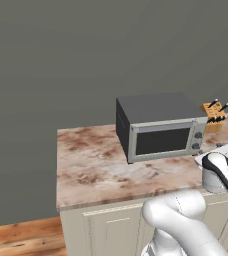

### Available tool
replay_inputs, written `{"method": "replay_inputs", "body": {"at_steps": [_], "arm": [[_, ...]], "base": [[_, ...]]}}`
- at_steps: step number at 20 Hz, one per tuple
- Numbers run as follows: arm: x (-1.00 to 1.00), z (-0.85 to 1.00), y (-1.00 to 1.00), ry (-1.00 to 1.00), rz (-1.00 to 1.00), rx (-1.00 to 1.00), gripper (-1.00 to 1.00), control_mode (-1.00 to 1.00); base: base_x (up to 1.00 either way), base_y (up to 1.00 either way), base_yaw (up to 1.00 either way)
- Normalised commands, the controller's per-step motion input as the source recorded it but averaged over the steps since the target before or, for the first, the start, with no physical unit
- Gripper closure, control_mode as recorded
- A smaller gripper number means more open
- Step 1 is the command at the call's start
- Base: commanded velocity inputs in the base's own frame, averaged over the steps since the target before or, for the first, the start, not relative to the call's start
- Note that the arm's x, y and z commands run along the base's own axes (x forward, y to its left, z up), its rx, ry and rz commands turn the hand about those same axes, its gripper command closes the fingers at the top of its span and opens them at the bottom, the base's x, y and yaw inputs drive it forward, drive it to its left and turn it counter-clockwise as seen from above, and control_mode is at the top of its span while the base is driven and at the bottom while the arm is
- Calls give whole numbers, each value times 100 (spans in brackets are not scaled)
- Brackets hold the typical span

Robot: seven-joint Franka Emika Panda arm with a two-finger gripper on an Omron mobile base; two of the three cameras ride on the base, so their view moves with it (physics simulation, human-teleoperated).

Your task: Pull the toaster oven rack outwards. Pick up the baguette from the plate and place it on the toaster oven rack. Close the toaster oven door fully and set the temperature to the lowest setting.

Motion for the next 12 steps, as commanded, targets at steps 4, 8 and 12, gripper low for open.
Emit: {"method": "replay_inputs", "body": {"at_steps": [4, 8, 12], "arm": [[18, 0, 10, 6, 0, -2, -100, -100], [13, 0, 5, 6, 0, -2, -100, -100], [17, 0, 5, 6, 0, -2, -100, -100]], "base": [[0, 0, 0], [0, 0, 0], [0, 0, 0]]}}
